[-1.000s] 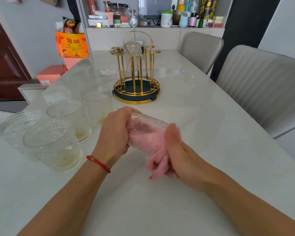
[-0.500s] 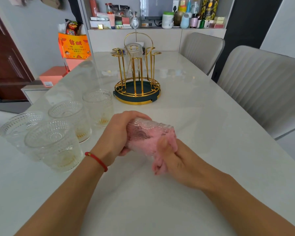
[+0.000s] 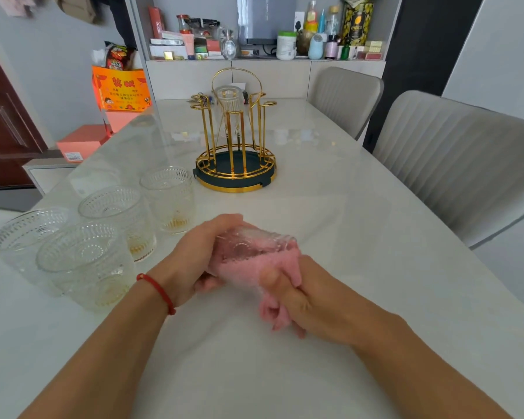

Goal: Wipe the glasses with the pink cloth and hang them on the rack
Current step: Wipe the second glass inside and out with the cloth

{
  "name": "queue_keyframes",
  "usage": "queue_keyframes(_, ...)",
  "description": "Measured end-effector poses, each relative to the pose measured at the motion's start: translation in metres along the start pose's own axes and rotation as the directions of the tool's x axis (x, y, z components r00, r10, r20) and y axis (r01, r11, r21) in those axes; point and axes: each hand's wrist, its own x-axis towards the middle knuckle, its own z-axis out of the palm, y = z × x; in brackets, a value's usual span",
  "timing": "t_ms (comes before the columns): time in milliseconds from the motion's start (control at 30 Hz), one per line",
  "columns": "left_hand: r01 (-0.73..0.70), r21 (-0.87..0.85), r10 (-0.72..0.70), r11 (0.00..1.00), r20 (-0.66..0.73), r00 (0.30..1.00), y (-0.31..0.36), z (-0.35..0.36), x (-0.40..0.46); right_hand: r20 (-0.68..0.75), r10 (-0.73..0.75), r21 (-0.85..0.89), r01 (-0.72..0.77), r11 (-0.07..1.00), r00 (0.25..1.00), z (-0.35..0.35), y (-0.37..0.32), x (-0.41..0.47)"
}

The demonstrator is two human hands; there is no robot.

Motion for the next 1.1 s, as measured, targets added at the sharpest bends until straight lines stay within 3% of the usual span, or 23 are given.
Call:
queue_keyframes(67,-0.056,-0.007,0.055,0.998,-0.117,0.992,0.001,0.004,-0.002,-0.036,0.059,0.081,-0.056,0.995,0.998,0.007,0.001,0.003)
queue_keyframes(133,-0.235,0.068,0.242,0.970,-0.147,0.959,-0.001,0.005,-0.003,-0.012,0.228,0.341,-0.210,0.916,0.974,0.005,0.003,0.009)
queue_keyframes(167,-0.361,0.124,0.377,0.924,-0.145,0.915,-0.003,0.006,-0.003,0.114,0.316,0.572,-0.322,0.755,0.942,0.002,0.006,0.010)
queue_keyframes(200,-0.485,0.167,0.507,0.859,-0.140,0.850,-0.004,0.005,-0.003,0.255,0.320,0.788,-0.388,0.478,0.912,0.000,0.007,0.012)
queue_keyframes(233,-0.581,0.188,0.605,0.792,-0.117,0.788,-0.007,0.002,-0.004,0.348,0.286,0.889,-0.411,0.200,0.893,-0.003,0.002,0.012)
queue_keyframes(267,-0.646,0.210,0.673,0.734,-0.095,0.734,-0.008,0.001,-0.003,0.386,0.237,0.914,-0.404,0.033,0.892,-0.004,0.006,0.014)
queue_keyframes(300,-0.673,0.216,0.701,0.707,-0.091,0.707,-0.008,0.003,-0.002,0.380,0.213,0.919,-0.394,0.022,0.900,-0.005,0.010,0.016)
queue_keyframes(333,-0.643,0.221,0.675,0.733,-0.122,0.727,-0.006,0.006,-0.001,0.351,0.232,0.912,-0.388,0.137,0.907,-0.008,0.010,0.017)
queue_keyframes(367,-0.546,0.191,0.576,0.815,-0.180,0.797,-0.002,0.009,0.000,0.308,0.270,0.866,-0.386,0.319,0.912,-0.012,0.008,0.017)
queue_keyframes(433,-0.297,0.107,0.311,0.949,-0.166,0.936,0.001,0.012,-0.001,0.154,0.318,0.561,-0.348,0.751,0.935,-0.014,0.005,0.013)
queue_keyframes(500,-0.163,0.063,0.165,0.985,-0.022,0.986,0.001,0.009,-0.006,0.011,0.193,0.204,-0.192,0.960,0.981,-0.012,-0.002,0.006)
queue_keyframes(600,-0.044,0.029,0.046,0.999,-0.058,0.997,0.006,0.012,-0.013,0.029,0.051,-0.015,-0.050,0.999,0.998,-0.001,-0.002,-0.003)
queue_keyframes(667,-0.132,0.006,0.131,0.991,-0.170,0.977,0.007,0.018,-0.013,-0.014,0.135,0.084,-0.133,0.987,0.991,0.001,0.001,0.001)
queue_keyframes(700,-0.226,0.009,0.223,0.974,-0.213,0.951,0.007,0.020,-0.012,-0.021,0.203,0.233,-0.193,0.953,0.979,0.000,0.003,0.003)
queue_keyframes(733,-0.348,0.066,0.353,0.935,-0.244,0.903,0.006,0.020,-0.012,0.051,0.278,0.416,-0.273,0.867,0.959,-0.002,0.004,0.005)
queue_keyframes(800,-0.590,0.223,0.630,0.776,-0.245,0.737,-0.002,0.014,-0.009,0.283,0.308,0.820,-0.396,0.413,0.908,-0.003,0.000,0.007)
queue_keyframes(833,-0.663,0.255,0.710,0.704,-0.207,0.673,-0.007,0.011,-0.007,0.339,0.248,0.906,-0.386,0.173,0.908,-0.003,0.001,0.009)
queue_keyframes(867,-0.706,0.277,0.756,0.652,-0.164,0.634,-0.009,0.009,-0.006,0.343,0.203,0.931,-0.361,0.060,0.917,-0.005,-0.006,0.007)
queue_keyframes(900,-0.724,0.268,0.769,0.636,-0.139,0.624,-0.010,0.009,-0.006,0.306,0.212,0.938,-0.332,0.098,0.928,-0.006,-0.003,0.008)
queue_keyframes(933,-0.715,0.209,0.743,0.668,-0.121,0.659,-0.007,0.010,-0.008,0.277,0.220,0.924,-0.322,0.205,0.935,-0.010,-0.003,0.008)
queue_keyframes(1000,-0.548,0.039,0.549,0.836,-0.089,0.831,-0.001,0.011,-0.008,0.177,0.279,0.781,-0.307,0.543,0.944,-0.016,-0.003,0.010)
queue_keyframes(1067,-0.276,-0.058,0.279,0.959,0.032,0.960,0.003,0.007,-0.009,0.011,0.223,0.376,-0.211,0.902,0.975,-0.016,0.003,0.008)
queue_keyframes(1100,-0.181,-0.041,0.183,0.983,0.068,0.981,0.005,0.006,-0.009,-0.059,0.138,0.172,-0.126,0.977,0.989,-0.014,0.005,0.007)
